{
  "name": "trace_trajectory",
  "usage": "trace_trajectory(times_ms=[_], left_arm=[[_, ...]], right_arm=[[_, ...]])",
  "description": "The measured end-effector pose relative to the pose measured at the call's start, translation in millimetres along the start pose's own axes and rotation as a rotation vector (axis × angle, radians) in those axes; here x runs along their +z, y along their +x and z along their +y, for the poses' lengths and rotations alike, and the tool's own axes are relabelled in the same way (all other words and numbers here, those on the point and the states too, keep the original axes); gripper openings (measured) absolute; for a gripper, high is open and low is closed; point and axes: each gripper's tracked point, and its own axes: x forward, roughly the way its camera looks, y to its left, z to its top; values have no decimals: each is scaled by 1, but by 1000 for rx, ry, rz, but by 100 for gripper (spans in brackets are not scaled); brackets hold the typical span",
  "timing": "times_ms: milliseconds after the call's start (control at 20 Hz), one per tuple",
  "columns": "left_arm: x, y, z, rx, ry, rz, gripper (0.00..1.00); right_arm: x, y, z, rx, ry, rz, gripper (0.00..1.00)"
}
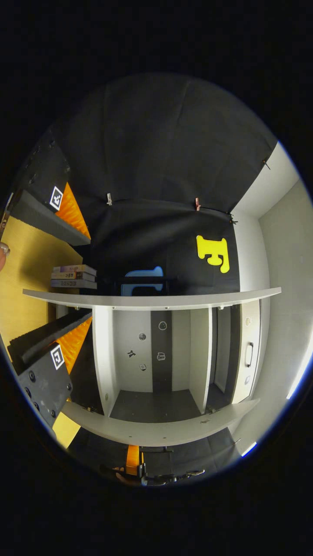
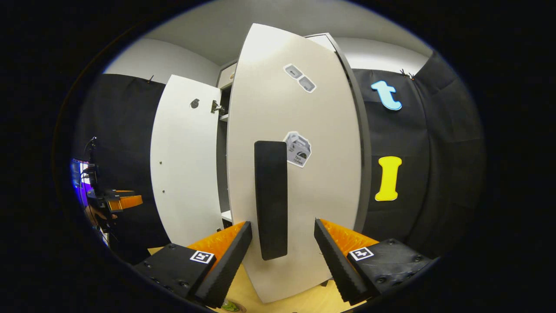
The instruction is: Grasp the bottle in the cabinet with the left hand and place it on the coaster, then close the right door with the right hand and the left door with the left hand.
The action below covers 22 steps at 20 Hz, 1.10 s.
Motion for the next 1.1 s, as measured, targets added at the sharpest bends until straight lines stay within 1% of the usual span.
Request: trace_trajectory(times_ms=[150,250,350,500,650,750,850,900,1100], left_arm=[[6,3,14,24,6,-13,96],[14,8,25,26,6,-27,96],[17,15,26,-6,-4,-44,96],[19,41,33,-53,-14,-49,96],[20,60,29,-98,-11,-49,95],[20,68,20,-146,-14,-60,96],[18,73,20,-160,-21,-62,96],[16,75,20,-170,-28,-58,94],[15,78,16,-239,-55,-52,94]], right_arm=[[-11,25,25,69,-8,29,97],[-13,34,32,73,-33,29,98],[-14,36,36,73,-27,25,98],[-16,30,26,38,-14,36,98],[-16,19,16,-9,-7,36,98],[-18,10,10,-42,-4,37,98],[-19,3,4,-75,5,36,98],[-19,1,2,-89,11,35,98],[-23,-3,-3,-131,30,37,98]])
